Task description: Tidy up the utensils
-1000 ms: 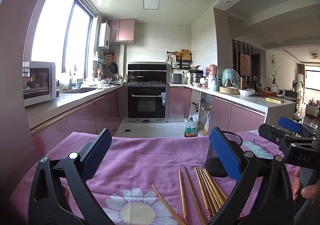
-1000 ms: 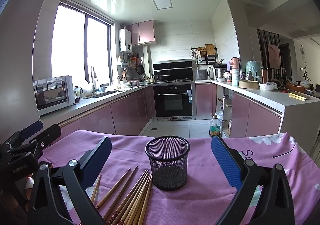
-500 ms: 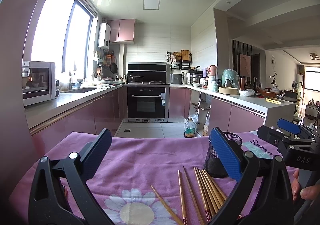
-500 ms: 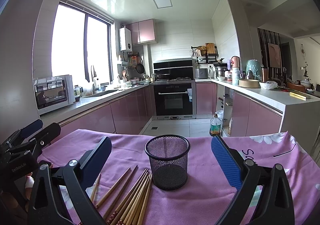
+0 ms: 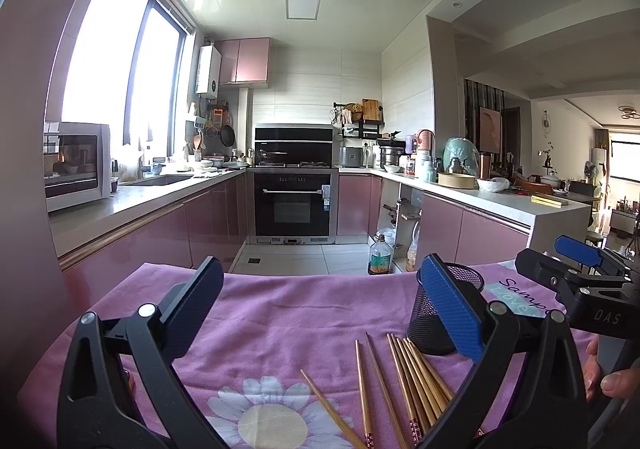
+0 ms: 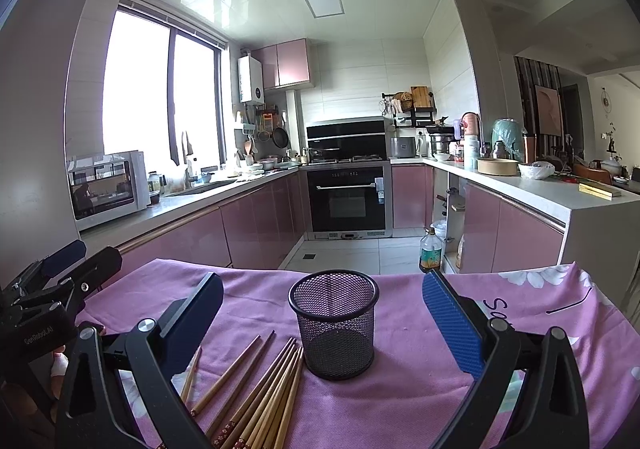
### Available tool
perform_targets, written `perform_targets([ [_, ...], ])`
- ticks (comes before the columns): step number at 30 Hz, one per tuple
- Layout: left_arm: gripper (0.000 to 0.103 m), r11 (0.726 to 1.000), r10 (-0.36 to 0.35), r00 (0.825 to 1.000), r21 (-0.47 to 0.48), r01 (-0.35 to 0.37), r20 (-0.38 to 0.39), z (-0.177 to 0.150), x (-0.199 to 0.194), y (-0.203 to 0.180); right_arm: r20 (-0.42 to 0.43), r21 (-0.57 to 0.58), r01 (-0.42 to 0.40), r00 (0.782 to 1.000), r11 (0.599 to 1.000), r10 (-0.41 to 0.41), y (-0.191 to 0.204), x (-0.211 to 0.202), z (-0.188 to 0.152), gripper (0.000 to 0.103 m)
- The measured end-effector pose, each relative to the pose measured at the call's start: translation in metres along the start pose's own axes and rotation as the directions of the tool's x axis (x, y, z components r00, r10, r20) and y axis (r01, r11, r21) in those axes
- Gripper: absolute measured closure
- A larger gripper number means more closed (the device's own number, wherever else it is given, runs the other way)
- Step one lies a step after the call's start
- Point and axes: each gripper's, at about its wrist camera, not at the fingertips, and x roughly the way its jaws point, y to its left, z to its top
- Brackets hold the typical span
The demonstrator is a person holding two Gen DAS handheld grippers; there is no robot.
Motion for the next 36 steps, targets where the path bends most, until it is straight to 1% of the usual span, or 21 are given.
perform_targets([
  [36,0.006,1.0,0.0,1.0,0.006,0.0,-0.009,-0.0031,-0.0018,-0.0047,-0.007,0.008,-0.009,1.0,1.0,0.01,-0.006,0.0018,0.0007,0.007],
])
